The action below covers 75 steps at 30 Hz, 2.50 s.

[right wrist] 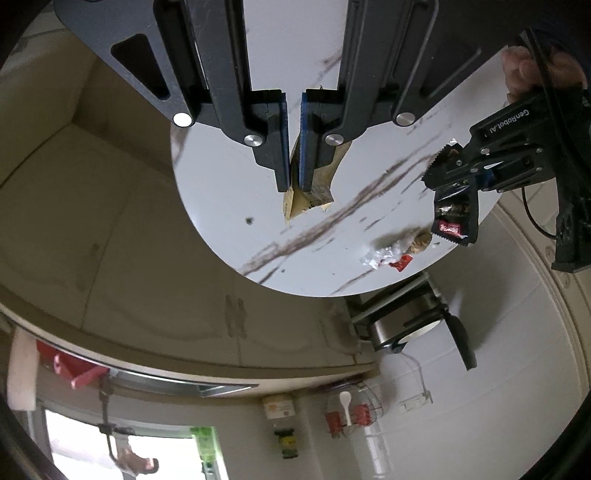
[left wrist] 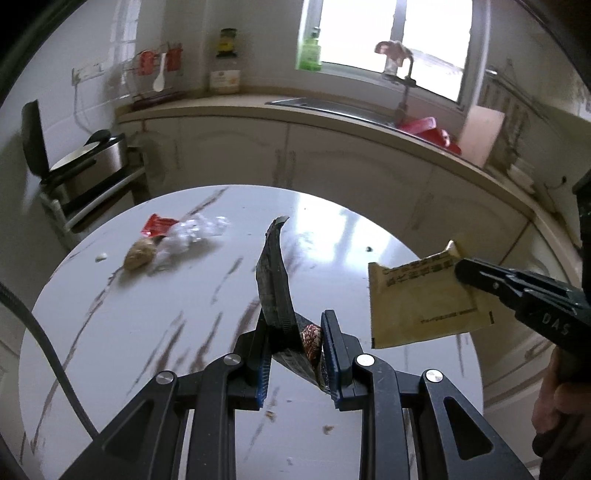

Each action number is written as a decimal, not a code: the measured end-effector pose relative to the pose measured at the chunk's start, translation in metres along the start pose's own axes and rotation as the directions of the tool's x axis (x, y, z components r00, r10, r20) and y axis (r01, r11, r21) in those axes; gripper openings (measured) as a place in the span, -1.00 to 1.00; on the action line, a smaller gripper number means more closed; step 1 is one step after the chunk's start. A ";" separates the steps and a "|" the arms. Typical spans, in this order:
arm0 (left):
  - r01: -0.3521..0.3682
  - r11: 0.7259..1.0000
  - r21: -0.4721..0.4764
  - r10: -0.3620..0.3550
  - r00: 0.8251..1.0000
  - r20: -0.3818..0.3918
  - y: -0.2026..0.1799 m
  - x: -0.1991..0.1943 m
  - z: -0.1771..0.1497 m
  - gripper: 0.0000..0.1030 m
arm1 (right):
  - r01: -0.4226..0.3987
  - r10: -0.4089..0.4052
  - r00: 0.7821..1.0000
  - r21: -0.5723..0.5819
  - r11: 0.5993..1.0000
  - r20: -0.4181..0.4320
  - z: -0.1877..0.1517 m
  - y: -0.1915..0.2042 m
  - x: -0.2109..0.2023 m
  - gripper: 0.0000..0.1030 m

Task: Collect trash
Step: 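Carry the dark bag and gold bag with both grippers to the blue bin, then open both grippers over the blue bin to drop the bags, then return both grippers to the remaining trash on the table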

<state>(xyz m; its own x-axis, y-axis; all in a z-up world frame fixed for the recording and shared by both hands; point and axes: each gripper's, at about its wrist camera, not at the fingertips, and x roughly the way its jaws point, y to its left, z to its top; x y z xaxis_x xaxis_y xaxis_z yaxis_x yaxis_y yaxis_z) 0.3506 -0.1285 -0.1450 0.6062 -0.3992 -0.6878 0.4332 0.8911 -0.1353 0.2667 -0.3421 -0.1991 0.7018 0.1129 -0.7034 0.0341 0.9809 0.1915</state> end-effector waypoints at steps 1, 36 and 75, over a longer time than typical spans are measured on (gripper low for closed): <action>0.002 1.000 0.006 -0.002 1.000 0.001 -0.004 -0.001 0.000 -0.59 | -0.001 0.001 1.000 0.007 1.000 0.002 -0.002 -0.004 -0.003 -0.90; 0.392 0.861 0.323 -0.296 0.904 -0.308 -0.294 0.121 -0.031 -0.58 | 0.310 -0.305 0.950 0.368 0.877 -0.073 -0.142 -0.236 -0.129 -0.90; 0.283 0.918 0.277 -0.254 0.957 -0.137 -0.257 0.085 -0.017 0.85 | 0.292 -0.324 0.943 0.667 0.685 -0.080 -0.183 -0.304 -0.110 1.00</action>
<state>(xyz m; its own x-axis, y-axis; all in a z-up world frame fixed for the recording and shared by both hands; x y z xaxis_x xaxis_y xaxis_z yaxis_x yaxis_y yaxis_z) 0.2796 -0.3881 -0.1812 0.3789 -0.5791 -0.7219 0.7542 0.6452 -0.1218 0.0492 -0.6234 -0.3055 0.5940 -0.1985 -0.7796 0.7029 0.5994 0.3829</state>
